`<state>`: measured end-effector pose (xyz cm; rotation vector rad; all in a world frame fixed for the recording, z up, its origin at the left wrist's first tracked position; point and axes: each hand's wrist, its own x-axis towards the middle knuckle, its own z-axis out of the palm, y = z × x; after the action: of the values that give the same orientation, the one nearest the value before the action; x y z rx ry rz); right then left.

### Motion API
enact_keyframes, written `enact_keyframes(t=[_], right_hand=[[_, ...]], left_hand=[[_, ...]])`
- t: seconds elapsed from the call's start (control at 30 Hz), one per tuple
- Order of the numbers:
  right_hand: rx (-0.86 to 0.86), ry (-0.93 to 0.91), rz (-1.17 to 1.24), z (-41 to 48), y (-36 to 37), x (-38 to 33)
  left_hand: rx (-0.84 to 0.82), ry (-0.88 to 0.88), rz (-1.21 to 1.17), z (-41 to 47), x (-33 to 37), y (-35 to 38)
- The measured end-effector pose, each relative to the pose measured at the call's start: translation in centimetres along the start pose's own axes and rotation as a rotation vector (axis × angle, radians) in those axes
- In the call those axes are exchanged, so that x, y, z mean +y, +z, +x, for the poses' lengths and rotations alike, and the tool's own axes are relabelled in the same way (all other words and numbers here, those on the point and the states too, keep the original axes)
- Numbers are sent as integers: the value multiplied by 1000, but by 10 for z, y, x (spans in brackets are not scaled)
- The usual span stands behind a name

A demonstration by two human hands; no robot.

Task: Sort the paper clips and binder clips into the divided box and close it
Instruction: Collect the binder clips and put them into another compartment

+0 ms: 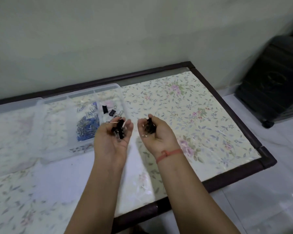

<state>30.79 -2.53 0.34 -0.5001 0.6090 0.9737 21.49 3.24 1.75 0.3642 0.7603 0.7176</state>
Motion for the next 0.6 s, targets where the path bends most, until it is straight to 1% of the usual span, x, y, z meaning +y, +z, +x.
enact_keyframes(t=[0.03, 0.1, 0.13, 0.23, 0.27, 0.3, 0.37, 0.43, 0.5, 0.6], right_hand=[[-26, -9, -34, 6, 14, 6], [-61, -68, -196, 18, 42, 19], [-62, -126, -337, 24, 54, 26], [-36, -246, -896, 33, 79, 42], [-35, -262, -1042, 35, 82, 45], [-37, -274, -1134, 36, 83, 46], [-60, -307, -1158, 34, 79, 48], [-66, -326, -1022, 29, 71, 50], [-24, -352, -856, 24, 57, 51], [30, -393, -732, 12, 34, 57]], left_hand=[[25, 49, 9, 8, 9, 4], [72, 117, 69, 29, 23, 11], [95, 122, 125, 40, 29, 15], [112, 55, 392, 67, 38, 18], [103, 31, 468, 72, 40, 18], [95, 17, 521, 74, 41, 18], [75, 24, 591, 71, 43, 16], [97, 62, 639, 60, 45, 15], [161, 122, 650, 45, 46, 12], [198, 269, 697, 23, 44, -8]])
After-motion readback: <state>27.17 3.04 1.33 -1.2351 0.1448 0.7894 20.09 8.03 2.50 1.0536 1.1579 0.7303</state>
